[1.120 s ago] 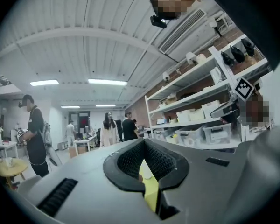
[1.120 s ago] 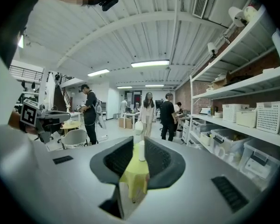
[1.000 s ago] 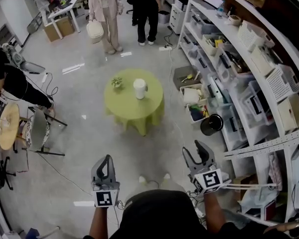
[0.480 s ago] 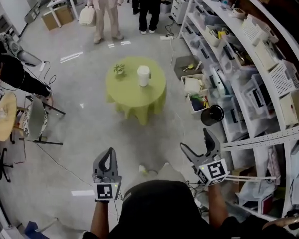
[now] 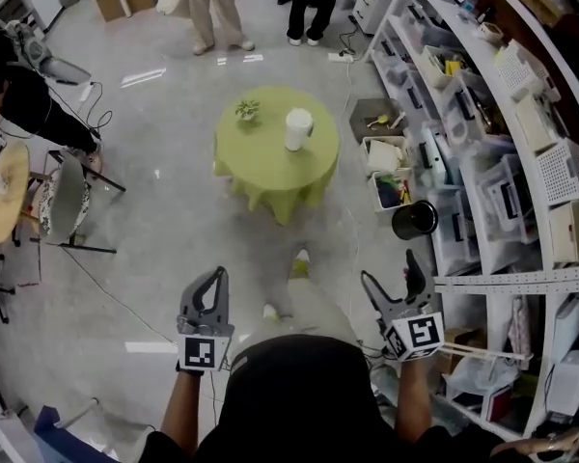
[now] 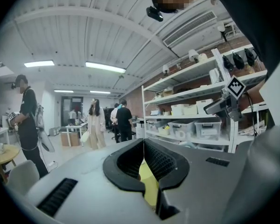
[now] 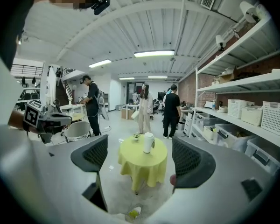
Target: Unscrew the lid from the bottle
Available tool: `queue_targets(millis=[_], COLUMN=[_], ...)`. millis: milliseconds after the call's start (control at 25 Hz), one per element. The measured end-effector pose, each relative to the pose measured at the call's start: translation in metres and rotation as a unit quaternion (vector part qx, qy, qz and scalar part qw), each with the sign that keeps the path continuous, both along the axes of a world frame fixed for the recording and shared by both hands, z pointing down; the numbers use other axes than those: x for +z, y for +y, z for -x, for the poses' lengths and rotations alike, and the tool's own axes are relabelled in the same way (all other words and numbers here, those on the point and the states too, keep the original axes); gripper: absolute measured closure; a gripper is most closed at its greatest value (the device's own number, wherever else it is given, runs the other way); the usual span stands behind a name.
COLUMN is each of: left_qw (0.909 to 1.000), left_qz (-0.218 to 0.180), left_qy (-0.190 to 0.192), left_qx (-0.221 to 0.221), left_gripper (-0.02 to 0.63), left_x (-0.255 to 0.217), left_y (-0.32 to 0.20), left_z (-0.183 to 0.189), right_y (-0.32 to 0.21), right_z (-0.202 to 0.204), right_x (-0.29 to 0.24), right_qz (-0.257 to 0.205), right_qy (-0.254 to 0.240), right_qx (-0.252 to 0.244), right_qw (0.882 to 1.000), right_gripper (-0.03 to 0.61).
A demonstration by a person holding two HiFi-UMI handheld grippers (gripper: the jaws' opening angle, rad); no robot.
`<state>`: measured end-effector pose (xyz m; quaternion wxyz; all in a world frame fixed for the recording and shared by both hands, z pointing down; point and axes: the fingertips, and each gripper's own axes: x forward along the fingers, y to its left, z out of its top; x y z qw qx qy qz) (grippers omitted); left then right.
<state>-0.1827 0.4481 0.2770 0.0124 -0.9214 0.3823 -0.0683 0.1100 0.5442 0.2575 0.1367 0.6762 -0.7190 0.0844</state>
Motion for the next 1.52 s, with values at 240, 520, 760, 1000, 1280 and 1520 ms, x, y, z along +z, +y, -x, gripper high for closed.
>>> queue_targets(millis=[240,520,760,1000,1280,1520], left_qw=[0.9996,0.9990,0.9959,0.9933,0.9893,0.9908], left_qz=[0.003,0.013,0.022,0.016,0.039,0.054], left_qy=[0.019,0.002,-0.063,-0.063,-0.065,-0.050], left_qx=[-0.019,-0.042,-0.061,-0.096,-0.125,-0.113], left_gripper=[0.597,0.595,0.595,0.595,0.595,0.595], left_x=[-0.001,0.014,0.021,0.003,0.014,0.047], left_y=[-0.047,-0.139,-0.231,-0.311,-0.339,-0.363], left_z=[-0.009,-0.041,-0.090,-0.127,-0.136,-0.103], right_y=[-0.054,-0.167,-0.272,-0.345,-0.390,-0.421], right_z=[-0.006,-0.036,-0.092,-0.130,-0.139,-0.127], right_x=[0.005,0.006,0.043,0.064,0.077,0.075], right_qz=[0.003,0.003,0.064,0.101,0.143,0.153], right_qy=[-0.027,-0.054,-0.082,-0.122,-0.193,-0.176], right_qx=[-0.017,-0.047,-0.083,-0.108,-0.117,-0.103], right_qw=[0.999,0.997,0.991,0.982,0.964,0.967], right_gripper=[0.164,0.164,0.163,0.164,0.163,0.163])
